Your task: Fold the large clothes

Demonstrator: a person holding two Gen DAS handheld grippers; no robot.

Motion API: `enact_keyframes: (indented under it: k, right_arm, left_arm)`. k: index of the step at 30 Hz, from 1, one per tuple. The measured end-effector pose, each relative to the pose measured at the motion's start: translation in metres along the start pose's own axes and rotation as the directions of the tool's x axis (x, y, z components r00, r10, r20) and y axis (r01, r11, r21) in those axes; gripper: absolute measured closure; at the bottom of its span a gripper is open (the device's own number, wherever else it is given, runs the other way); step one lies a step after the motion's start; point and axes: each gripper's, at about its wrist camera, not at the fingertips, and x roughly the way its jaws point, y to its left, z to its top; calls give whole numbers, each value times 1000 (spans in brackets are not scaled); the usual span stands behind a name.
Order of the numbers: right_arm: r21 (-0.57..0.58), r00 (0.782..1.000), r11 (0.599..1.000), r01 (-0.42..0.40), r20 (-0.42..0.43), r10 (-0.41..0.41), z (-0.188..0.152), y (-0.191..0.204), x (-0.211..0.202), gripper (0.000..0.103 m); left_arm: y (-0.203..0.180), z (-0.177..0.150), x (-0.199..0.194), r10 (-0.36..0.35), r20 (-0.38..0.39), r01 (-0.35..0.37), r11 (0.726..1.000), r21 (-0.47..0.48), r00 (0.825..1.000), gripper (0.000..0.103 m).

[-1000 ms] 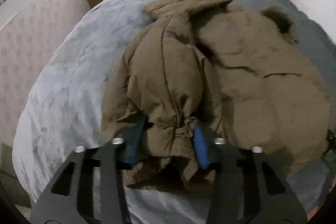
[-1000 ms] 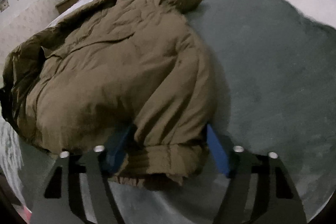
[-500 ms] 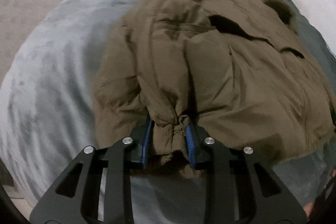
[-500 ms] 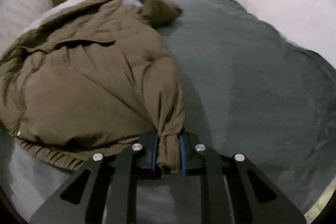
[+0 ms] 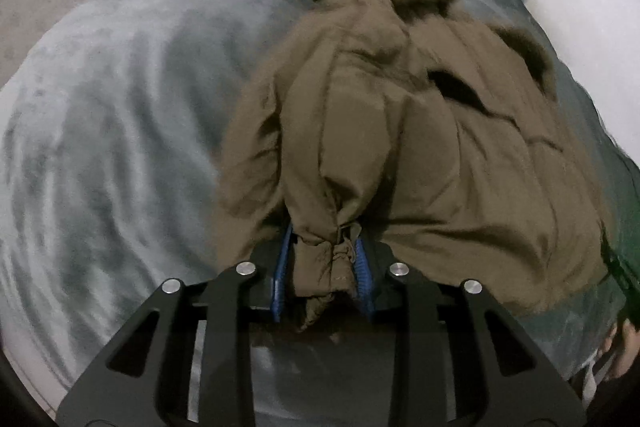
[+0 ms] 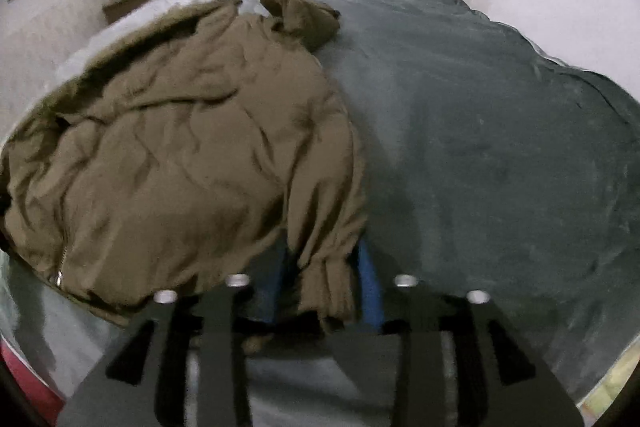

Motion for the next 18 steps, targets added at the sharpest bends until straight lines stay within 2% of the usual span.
enact_keyframes:
  k: [3,7,9,11,13,16,17,18]
  right_arm:
    - [17,999,999,-33,1,33,7,7,7,44]
    - [46,996,995,-85,0,85,13,12,18,31]
    - [59,993,991,-120,-9,120,11,9,21,30]
    - [71,991,988,-134,-11,135,14,10,22,29]
    - [68,991,988,-136,1,136,20,10,18,29]
    - [77,988,985,-156,25,155,32,3,12,28]
    - [83,987,984,-159,32,157,38,0,11,25]
    - [87,987,983,-159,37,156,43,-2,12,23]
  left_arm:
    - [12,14,-11,91,54,-90,996,-11,994,78]
    - [44,32,-13,127,61,-123,990,-75,990,78]
    - [53,34,3,165,42,-161,983,-84,985,78]
    - [63,33,21,149,-16,-150,984,-95,989,79]
    - [56,35,18,159,4,-158,985,-63,987,77]
    - [32,40,2,175,42,-175,985,-2,984,56]
    - [28,44,-5,175,56,-175,984,8,983,40]
    - [24,49,-10,174,73,-176,984,17,982,31]
